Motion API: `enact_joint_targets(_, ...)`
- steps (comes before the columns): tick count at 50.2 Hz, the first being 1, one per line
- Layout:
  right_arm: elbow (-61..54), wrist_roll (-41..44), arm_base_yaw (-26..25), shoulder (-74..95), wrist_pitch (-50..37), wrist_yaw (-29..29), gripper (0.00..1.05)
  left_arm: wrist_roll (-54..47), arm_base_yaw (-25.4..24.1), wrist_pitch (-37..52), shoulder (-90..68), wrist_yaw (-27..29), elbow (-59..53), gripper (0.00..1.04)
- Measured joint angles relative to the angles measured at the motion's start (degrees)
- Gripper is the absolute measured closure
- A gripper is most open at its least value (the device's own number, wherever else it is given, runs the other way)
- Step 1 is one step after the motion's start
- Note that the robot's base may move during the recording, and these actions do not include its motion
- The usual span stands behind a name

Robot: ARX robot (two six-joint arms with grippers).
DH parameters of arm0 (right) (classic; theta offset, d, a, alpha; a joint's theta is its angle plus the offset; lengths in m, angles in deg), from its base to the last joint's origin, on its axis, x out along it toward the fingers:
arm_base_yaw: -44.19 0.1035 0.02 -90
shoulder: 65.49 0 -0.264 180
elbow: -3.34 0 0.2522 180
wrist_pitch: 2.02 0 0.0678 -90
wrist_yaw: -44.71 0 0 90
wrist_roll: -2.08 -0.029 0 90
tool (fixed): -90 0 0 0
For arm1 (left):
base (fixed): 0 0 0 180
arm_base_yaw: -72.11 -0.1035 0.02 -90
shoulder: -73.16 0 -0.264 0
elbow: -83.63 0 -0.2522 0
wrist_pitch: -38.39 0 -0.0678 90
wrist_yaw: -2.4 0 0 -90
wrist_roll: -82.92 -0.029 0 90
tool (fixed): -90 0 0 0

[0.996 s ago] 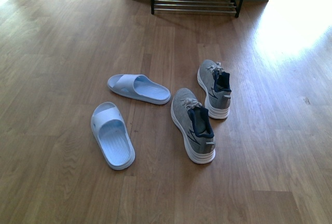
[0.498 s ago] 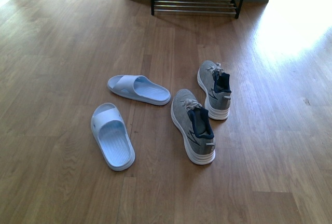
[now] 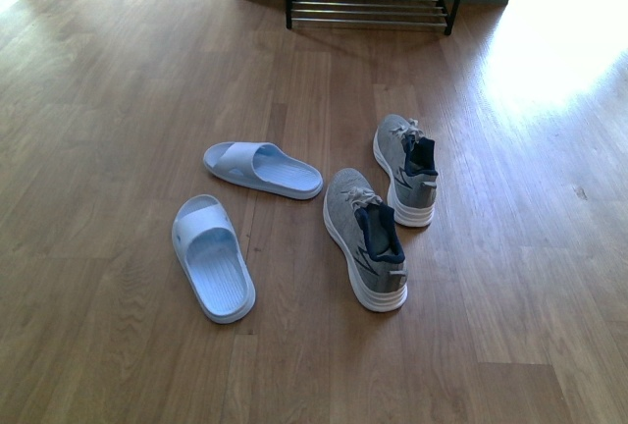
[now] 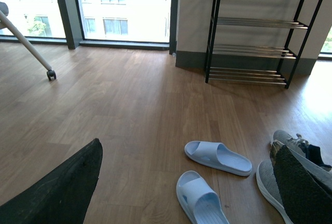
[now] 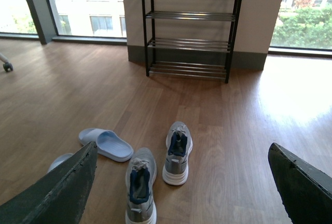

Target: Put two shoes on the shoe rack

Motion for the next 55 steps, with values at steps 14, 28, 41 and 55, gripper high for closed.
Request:
enact_joint_targets(14, 0.0, 0.0, 0.0, 0.0, 0.0, 0.0, 0.09, 0.0, 0.0, 0.0, 0.0, 0.1, 0.0, 0.09)
enact_joint_targets(28, 0.0, 0.0, 0.0, 0.0, 0.0, 0.2, 0.09, 0.0, 0.0, 0.0, 0.0, 0.0, 0.0, 0.09)
enact_joint_targets(41, 0.0, 0.0, 0.0, 0.0, 0.0, 0.2, 0.09, 0.0, 0.0, 0.0, 0.0, 0.0, 0.0, 0.09)
enact_joint_targets(55, 0.0, 0.0, 0.0, 0.0, 0.0, 0.2, 0.09, 0.0, 0.0, 0.0, 0.0, 0.0, 0.0, 0.09)
